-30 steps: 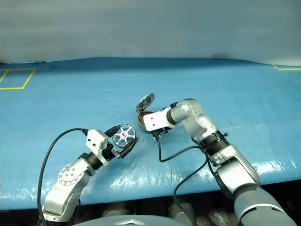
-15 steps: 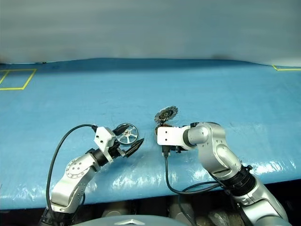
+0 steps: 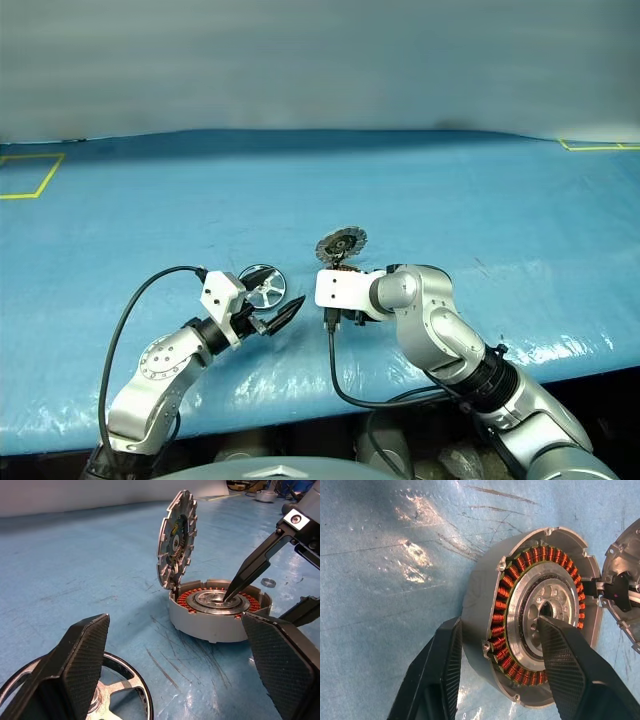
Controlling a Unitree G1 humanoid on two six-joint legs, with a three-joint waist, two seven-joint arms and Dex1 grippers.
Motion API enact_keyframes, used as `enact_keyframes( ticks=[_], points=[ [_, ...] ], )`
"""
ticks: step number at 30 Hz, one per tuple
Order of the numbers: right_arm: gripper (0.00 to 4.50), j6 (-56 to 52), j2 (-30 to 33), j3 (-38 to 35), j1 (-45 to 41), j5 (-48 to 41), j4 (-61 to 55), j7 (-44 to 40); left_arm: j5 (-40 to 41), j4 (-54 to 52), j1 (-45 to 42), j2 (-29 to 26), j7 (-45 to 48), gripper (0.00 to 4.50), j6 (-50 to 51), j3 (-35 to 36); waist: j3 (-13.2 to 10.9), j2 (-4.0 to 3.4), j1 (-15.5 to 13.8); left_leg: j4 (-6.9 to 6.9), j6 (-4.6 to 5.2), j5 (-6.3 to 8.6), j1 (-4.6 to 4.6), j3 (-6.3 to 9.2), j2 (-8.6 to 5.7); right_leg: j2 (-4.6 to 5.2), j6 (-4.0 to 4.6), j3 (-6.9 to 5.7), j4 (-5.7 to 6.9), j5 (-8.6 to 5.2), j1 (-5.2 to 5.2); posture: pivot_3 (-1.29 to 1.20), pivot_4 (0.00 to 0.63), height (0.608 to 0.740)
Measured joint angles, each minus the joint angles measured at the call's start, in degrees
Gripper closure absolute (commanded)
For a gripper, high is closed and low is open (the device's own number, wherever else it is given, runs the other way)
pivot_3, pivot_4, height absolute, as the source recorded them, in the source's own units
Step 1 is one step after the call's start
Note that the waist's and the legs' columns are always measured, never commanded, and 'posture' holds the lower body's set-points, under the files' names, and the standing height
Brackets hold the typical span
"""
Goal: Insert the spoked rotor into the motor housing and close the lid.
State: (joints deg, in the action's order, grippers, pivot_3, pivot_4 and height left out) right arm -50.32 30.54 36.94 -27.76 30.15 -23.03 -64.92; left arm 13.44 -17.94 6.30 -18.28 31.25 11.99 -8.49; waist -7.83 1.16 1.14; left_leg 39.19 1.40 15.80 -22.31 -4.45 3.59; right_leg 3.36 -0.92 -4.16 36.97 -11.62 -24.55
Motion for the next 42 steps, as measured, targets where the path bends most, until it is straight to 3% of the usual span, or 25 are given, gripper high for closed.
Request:
enact_keyframes(
  ticks=[3, 4, 7, 19, 26, 30, 38, 40, 42],
  points=[
    [2.28, -0.8, -1.9, 0.4, -0.9, -0.1, 1.9, 0.6, -0.8, 0.0, 0.6, 0.2, -1.1, 0.0, -0.2, 0.1, 0.1, 0.08, 0.2, -0.02, -0.01, 0.01, 0.3, 0.0, 0.06, 0.05, 0.03, 0.01, 0.01, 0.02, 0.14, 0.0, 0.15, 0.74],
    [1.76, -0.7, -2.0, 0.6, -1.2, -0.4, 2.3, 0.8, -0.8, 0.0, 0.8, 0.2, -1.2, 0.0, -0.2, 0.1, 0.1, 0.08, 0.2, -0.04, -0.05, 0.03, 0.41, 0.03, 0.17, 0.12, 0.03, 0.01, 0.02, 0.02, 0.18, 0.0, 0.15, 0.74],
    [0.9, -2.3, -3.7, 1.0, -1.3, -2.3, 4.8, 1.0, -0.8, -0.1, 1.1, 0.2, -1.2, 0.0, -0.3, 0.1, 0.0, -0.06, 0.0, -0.05, -0.08, 0.05, 0.41, 0.03, 0.15, 0.18, 0.03, 0.01, 0.02, 0.02, 0.14, 0.0, 0.15, 0.74],
    [0.9, -11.9, -3.3, -2.8, -2.9, -13.0, 2.7, 1.5, -0.8, -0.1, 1.4, 0.1, -0.5, 0.0, -0.3, 0.0, -0.1, -0.11, -0.3, -0.36, -0.17, 0.18, 0.23, 0.06, 0.05, 0.14, 0.21, -0.06, -0.07, -0.07, -0.09, 0.0, 0.15, 0.74],
    [0.9, -14.3, 1.1, -6.3, -2.8, -19.2, -2.2, 3.9, -1.0, -0.1, 1.4, 0.1, 0.0, 0.0, -0.4, -0.1, -0.2, -0.3, -0.6, -0.16, -0.1, 0.19, -1.1, 0.16, -0.22, 0.07, 0.34, -0.03, -0.08, 0.23, -0.89, 0.0, 0.15, 0.74],
    [0.9, -15.6, 4.0, -8.9, -2.4, -21.7, -5.8, 5.4, -1.0, -0.1, 0.9, -0.1, 0.1, 0.0, -0.2, -0.1, -0.3, -0.37, -0.7, -0.12, -0.09, 0.2, -1.23, 0.21, -0.22, 0.02, 0.04, -0.07, -0.14, 0.36, -0.96, 0.0, 0.15, 0.74],
    [0.9, -22.4, 8.2, -19.9, 5.7, -29.3, -13.3, 9.5, -1.0, -0.4, 0.6, -0.5, 1.1, 0.0, 0.0, -0.3, -0.3, -0.37, -0.7, -0.09, -0.07, 0.21, -1.23, 0.23, -0.23, 0.02, -0.2, -0.06, -0.14, 0.16, -0.93, 0.0, 0.15, 0.74],
    [0.9, -22.7, 6.4, -24.9, 9.7, -29.8, -13.4, 13.0, -1.0, -0.5, 0.7, -0.5, 1.1, 0.0, 0.0, -0.3, -0.3, -0.36, -0.9, -0.05, -0.07, 0.21, -1.24, 0.24, -0.23, 0.01, -0.2, -0.06, -0.13, 0.16, -0.91, 0.0, 0.15, 0.74],
    [0.9, -18.5, 0.6, -33.1, 15.5, -30.6, -13.4, 18.3, -1.0, -0.5, 0.9, -0.4, 1.1, 0.0, 0.0, -0.3, -0.3, -0.35, -1.1, -0.08, -0.08, 0.21, -1.24, 0.22, -0.22, -0.03, -0.26, -0.03, -0.12, 0.18, -0.93, 0.0, 0.15, 0.74]
  ],
)
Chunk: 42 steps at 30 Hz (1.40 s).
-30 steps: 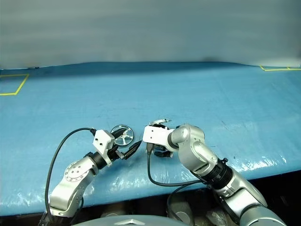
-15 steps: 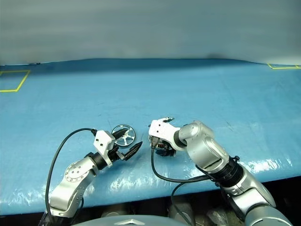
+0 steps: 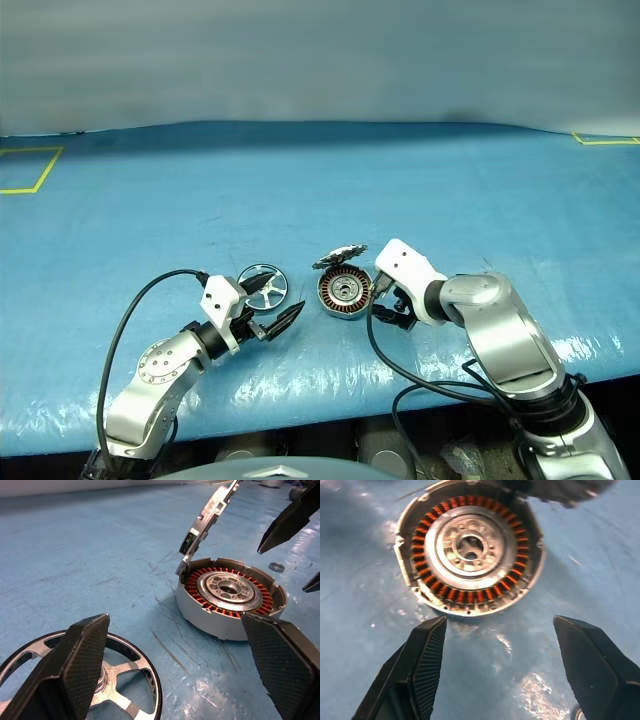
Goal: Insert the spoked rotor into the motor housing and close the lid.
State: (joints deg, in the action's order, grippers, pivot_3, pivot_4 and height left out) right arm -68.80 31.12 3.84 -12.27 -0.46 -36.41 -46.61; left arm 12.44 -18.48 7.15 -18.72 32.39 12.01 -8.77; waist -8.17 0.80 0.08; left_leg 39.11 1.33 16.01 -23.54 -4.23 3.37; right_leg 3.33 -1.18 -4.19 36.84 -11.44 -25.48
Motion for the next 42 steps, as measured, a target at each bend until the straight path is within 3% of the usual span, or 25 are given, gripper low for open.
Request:
enact_keyframes(
  ticks=[3, 5, 11, 17, 22, 36, 39, 42],
  points=[
    [0.9, 10.1, -12.5, -12.4, 5.8, -3.3, 0.0, 7.5, 0.0, -0.2, -0.1, 0.3, 0.0, 0.0, 0.0, -0.1, -0.1, -0.09, 0.0, 0.03, -0.01, -0.01, 0.01, 0.0, 0.06, -0.13, -0.14, 0.08, 0.01, 0.05, 0.0, 0.0, 0.15, 0.74],
    [0.9, 16.8, -17.1, -17.2, 8.6, -3.2, 0.4, 13.4, 0.0, -0.2, -0.3, 0.3, 0.1, 0.0, 0.0, -0.2, -0.1, -0.09, 0.0, 0.06, -0.01, -0.01, 0.01, -0.01, 0.05, -0.12, -0.17, 0.09, 0.02, 0.07, 0.02, 0.0, 0.15, 0.74],
    [0.9, 30.5, -23.4, -22.6, 17.1, -1.8, 8.7, 26.2, 0.1, -0.2, -3.4, 0.4, 0.8, 0.0, 0.0, -0.9, 0.0, -0.14, 0.0, 0.1, 0.01, -0.02, 0.1, -0.2, 0.01, -0.11, -0.16, 0.34, 0.06, 0.09, 0.04, 0.0, 0.15, 0.74],
    [0.9, 35.6, -26.3, -19.2, 21.6, -3.6, 11.4, 28.4, 0.2, -0.1, -4.9, 0.3, 2.6, 0.0, 0.1, -1.4, 0.0, -0.31, 0.7, 0.07, 0.0, -0.03, 0.23, -0.23, 0.09, -0.24, -0.12, 0.44, 0.12, 0.08, 0.06, 0.0, 0.15, 0.74],
    [0.9, 40.4, -25.3, -14.6, 23.0, -4.3, 12.0, 27.7, -0.1, 0.1, -5.6, 0.0, 3.1, 0.0, 0.2, -2.1, 0.0, -0.31, 0.5, 0.08, 0.01, -0.03, 0.24, -0.25, 0.05, -0.21, 0.08, 0.51, 0.11, -0.04, 0.09, 0.0, 0.15, 0.74],
    [0.9, 43.7, -21.4, -10.7, 23.6, -2.6, 18.5, 29.6, -0.2, 0.1, -5.3, -0.9, 2.6, 0.0, 0.4, -2.7, 0.0, -0.29, 0.6, 0.07, 0.02, -0.02, 0.45, -0.33, 0.08, -0.24, 0.1, 0.59, 0.13, -0.05, 0.26, 0.0, 0.15, 0.74],
    [1.49, 43.8, -20.7, -9.5, 22.4, -2.3, 19.5, 29.9, -0.3, 0.1, -5.1, -1.1, 2.5, 0.0, 0.4, -2.7, 0.0, -0.28, 0.6, 0.07, 0.02, -0.02, 0.57, -0.37, 0.08, -0.24, 0.1, 0.63, 0.13, -0.05, 0.36, 0.0, 0.15, 0.74],
    [2.49, 44.5, -20.4, -8.8, 22.2, -2.8, 20.1, 29.5, -0.3, 0.1, -4.7, -1.2, 2.5, 0.0, 0.4, -2.7, 0.0, -0.26, 0.5, 0.08, 0.02, -0.02, 0.62, -0.36, 0.08, -0.23, 0.1, 0.63, 0.13, -0.05, 0.41, 0.0, 0.15, 0.74]
  ],
)
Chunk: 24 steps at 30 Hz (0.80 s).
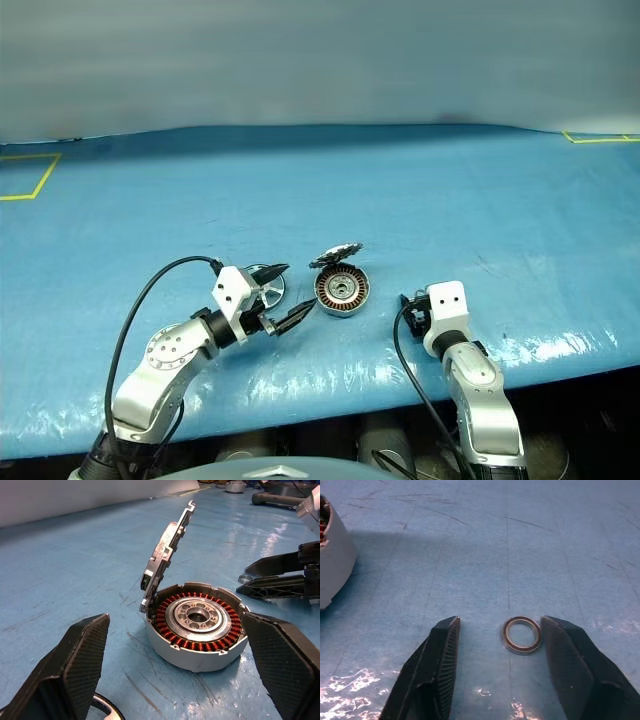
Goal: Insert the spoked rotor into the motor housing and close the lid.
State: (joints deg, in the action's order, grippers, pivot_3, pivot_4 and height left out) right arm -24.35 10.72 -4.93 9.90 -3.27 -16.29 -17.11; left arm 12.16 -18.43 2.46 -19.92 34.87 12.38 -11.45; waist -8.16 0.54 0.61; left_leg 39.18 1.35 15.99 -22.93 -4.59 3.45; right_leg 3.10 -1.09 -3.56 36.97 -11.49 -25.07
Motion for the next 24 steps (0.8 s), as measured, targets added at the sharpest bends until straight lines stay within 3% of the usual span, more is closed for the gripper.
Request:
enact_keyframes(
  ticks=[4, 13, 18, 24],
  points=[
    [3.8, -0.2, 0.9, 0.5, 0.2, -1.1, -0.1, -0.5, 0.0, 0.0, 0.3, 0.0, -0.1, 0.0, -0.1, 0.0, 0.0, 0.02, -0.1, 0.0, 0.0, 0.0, 0.0, 0.01, -0.02, 0.02, 0.0, 0.0, -0.01, 0.0, 0.02, 0.0, 0.15, 0.74],
    [3.84, -1.4, 2.1, -0.1, 1.1, -3.7, -1.8, -0.6, -0.3, 0.2, 0.6, 0.0, 0.1, 0.0, -0.4, 0.0, 0.0, 0.01, -0.2, 0.0, 0.01, 0.01, -0.01, 0.01, -0.02, 0.02, 0.0, 0.0, -0.01, 0.0, 0.0, 0.0, 0.15, 0.74],
    [3.84, -2.1, 2.0, 0.8, -0.4, -9.7, -9.3, -4.2, -0.3, 0.3, 0.5, 0.0, 0.2, 0.0, -0.6, 0.0, 0.0, -0.01, 0.0, -0.01, 0.01, 0.01, -0.01, -0.02, 0.01, -0.03, -0.01, 0.04, 0.0, 0.01, -0.03, 0.0, 0.15, 0.74],
    [3.84, -6.3, 4.6, 8.6, -4.2, -14.2, -15.2, -8.9, -0.3, 0.4, 0.2, 0.2, 0.6, 0.0, -1.3, -0.1, 0.0, 0.01, -0.3, -0.01, 0.02, 0.02, -0.02, 0.02, -0.02, 0.0, 0.0, -0.01, -0.04, 0.0, 0.02, 0.0, 0.15, 0.74]
  ],
)
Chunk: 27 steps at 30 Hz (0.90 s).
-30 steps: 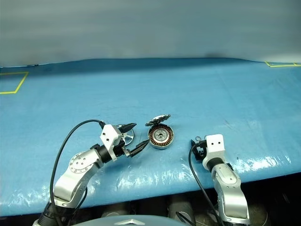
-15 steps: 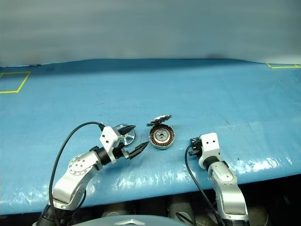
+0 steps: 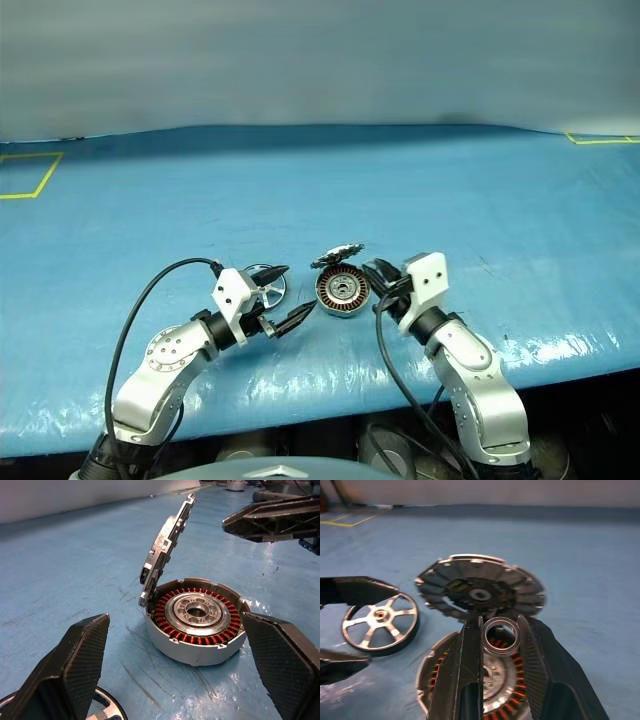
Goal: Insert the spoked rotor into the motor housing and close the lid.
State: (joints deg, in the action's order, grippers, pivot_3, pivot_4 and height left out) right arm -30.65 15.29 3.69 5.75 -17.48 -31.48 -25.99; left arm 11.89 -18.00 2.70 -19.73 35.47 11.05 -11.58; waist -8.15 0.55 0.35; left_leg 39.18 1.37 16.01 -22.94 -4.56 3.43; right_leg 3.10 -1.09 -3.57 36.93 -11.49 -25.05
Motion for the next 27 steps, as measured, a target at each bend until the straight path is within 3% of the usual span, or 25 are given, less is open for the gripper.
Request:
enact_keyframes(
  ticks=[4, 12, 27],
  points=[
    [3.84, -1.2, 2.3, 4.1, -1.1, 1.6, 2.0, -0.3, 0.0, 0.0, 0.0, 0.1, 0.0, 0.0, -0.2, -0.1, 0.0, 0.0, 0.0, 0.02, 0.03, 0.02, 0.0, -0.07, -0.04, 0.04, -0.02, 0.05, -0.01, 0.01, -0.01, 0.0, 0.15, 0.74],
    [3.84, -0.8, 2.4, 4.8, -5.9, 2.9, 6.8, 0.2, 0.0, 0.0, 0.4, 0.1, -0.1, 0.0, -0.3, -0.2, 0.0, 0.0, 0.1, 0.02, 0.03, 0.02, 0.01, -0.06, -0.02, 0.01, -0.02, 0.04, 0.01, 0.02, -0.01, 0.0, 0.15, 0.74],
    [3.84, -0.7, 3.5, 8.0, -7.5, 6.2, 12.1, -0.3, -0.1, 0.0, 1.3, 0.1, -0.4, 0.0, -0.7, -0.2, 0.0, 0.01, 0.1, 0.02, 0.03, 0.02, 0.0, -0.06, -0.02, 0.01, -0.03, 0.04, 0.01, 0.02, -0.01, 0.0, 0.15, 0.74]
  ],
)
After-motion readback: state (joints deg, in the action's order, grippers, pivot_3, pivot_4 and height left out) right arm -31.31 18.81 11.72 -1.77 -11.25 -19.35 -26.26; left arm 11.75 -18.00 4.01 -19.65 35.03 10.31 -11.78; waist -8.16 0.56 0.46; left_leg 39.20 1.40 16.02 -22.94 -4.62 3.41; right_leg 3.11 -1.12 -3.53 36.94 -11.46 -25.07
